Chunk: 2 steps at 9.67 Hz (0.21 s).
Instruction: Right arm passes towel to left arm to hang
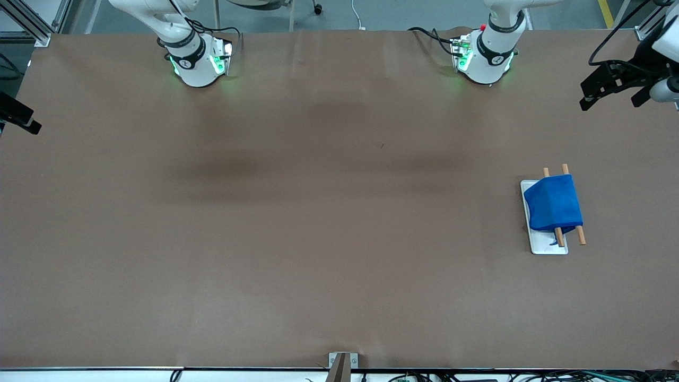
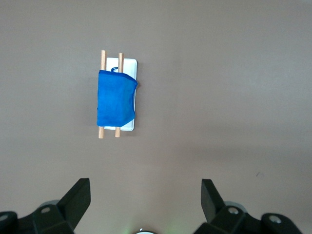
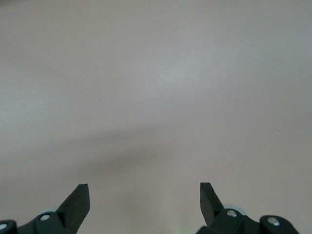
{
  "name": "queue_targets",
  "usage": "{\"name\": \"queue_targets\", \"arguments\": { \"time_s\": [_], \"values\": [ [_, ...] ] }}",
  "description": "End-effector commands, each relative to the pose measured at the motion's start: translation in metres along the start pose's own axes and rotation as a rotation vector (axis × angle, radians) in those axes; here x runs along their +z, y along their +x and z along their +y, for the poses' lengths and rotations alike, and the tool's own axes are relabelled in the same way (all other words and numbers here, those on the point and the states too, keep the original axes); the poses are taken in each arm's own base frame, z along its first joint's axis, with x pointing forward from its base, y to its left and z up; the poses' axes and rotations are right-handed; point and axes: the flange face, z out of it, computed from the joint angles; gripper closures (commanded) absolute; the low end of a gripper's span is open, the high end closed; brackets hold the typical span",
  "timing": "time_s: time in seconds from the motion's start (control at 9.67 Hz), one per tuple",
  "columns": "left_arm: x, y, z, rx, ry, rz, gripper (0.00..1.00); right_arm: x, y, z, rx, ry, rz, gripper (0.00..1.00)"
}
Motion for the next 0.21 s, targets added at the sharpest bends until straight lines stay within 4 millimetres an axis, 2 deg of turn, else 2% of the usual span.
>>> {"name": "queue_targets", "arguments": {
  "time_s": [0.0, 0.1],
  "values": [
    [0.0192, 0.0007, 0.0019, 0.045, 0.001, -0.033, 0.0, -0.0018, -0.0018, 0.0028, -0.006, -0.009, -0.012, 0.0],
    [0.0201, 0.0042, -0.0028, 0.047, -0.009, -0.039, 0.0, -0.0011, -0.0018, 0.0028, -0.006, -0.01, -0.014, 0.0]
  ]
}}
